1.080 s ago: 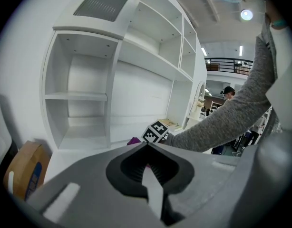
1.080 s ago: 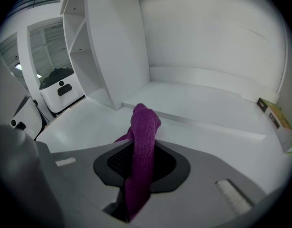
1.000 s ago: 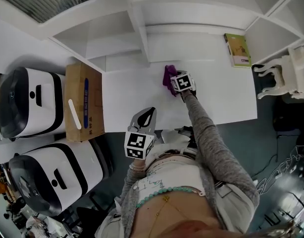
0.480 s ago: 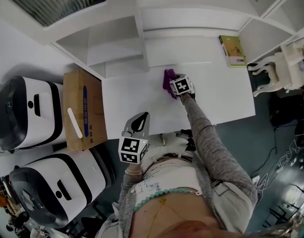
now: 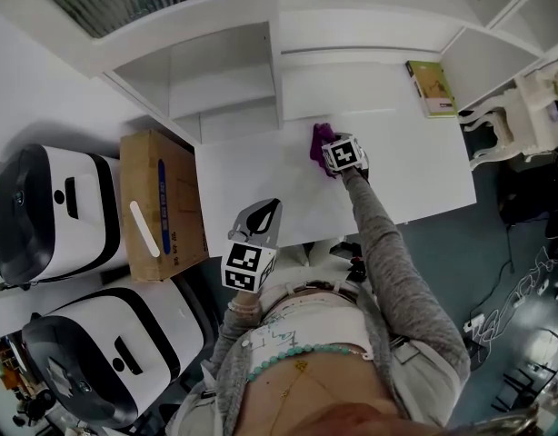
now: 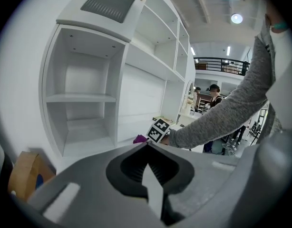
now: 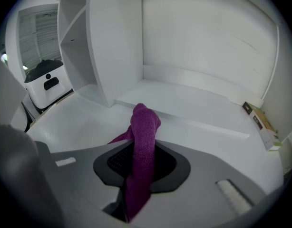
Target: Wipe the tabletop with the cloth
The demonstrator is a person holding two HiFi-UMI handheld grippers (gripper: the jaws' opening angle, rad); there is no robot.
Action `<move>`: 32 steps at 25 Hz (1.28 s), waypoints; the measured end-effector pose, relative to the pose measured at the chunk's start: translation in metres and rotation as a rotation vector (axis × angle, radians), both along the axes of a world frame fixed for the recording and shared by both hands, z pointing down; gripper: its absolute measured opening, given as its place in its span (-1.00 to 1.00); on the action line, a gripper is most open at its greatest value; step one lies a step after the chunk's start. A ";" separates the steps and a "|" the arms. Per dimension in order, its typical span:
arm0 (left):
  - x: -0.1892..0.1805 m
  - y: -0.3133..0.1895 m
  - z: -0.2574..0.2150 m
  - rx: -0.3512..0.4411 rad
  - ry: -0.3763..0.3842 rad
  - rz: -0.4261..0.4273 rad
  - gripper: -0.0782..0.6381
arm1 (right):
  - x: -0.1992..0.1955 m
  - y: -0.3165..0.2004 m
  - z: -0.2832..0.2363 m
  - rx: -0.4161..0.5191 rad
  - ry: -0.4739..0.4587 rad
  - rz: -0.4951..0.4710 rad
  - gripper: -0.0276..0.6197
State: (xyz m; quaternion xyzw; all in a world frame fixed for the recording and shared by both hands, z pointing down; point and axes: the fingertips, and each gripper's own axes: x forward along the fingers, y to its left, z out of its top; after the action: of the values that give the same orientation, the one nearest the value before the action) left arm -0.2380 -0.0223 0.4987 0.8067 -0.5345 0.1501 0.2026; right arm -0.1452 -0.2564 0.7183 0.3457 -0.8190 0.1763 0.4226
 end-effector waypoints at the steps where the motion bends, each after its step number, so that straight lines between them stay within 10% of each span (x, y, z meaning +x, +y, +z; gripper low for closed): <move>1: -0.002 0.000 0.000 -0.001 -0.001 0.001 -0.78 | 0.000 0.000 0.000 -0.002 0.000 0.001 -0.61; 32: 0.114 -0.046 -0.002 -0.029 0.001 -0.011 -0.78 | 0.079 -0.024 0.006 -0.067 -0.017 -0.050 -0.61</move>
State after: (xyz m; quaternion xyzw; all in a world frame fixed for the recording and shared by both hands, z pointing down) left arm -0.1236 -0.0686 0.4963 0.8009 -0.5364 0.1565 0.2154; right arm -0.0663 -0.2809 0.7240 0.3092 -0.8245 0.1961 0.4314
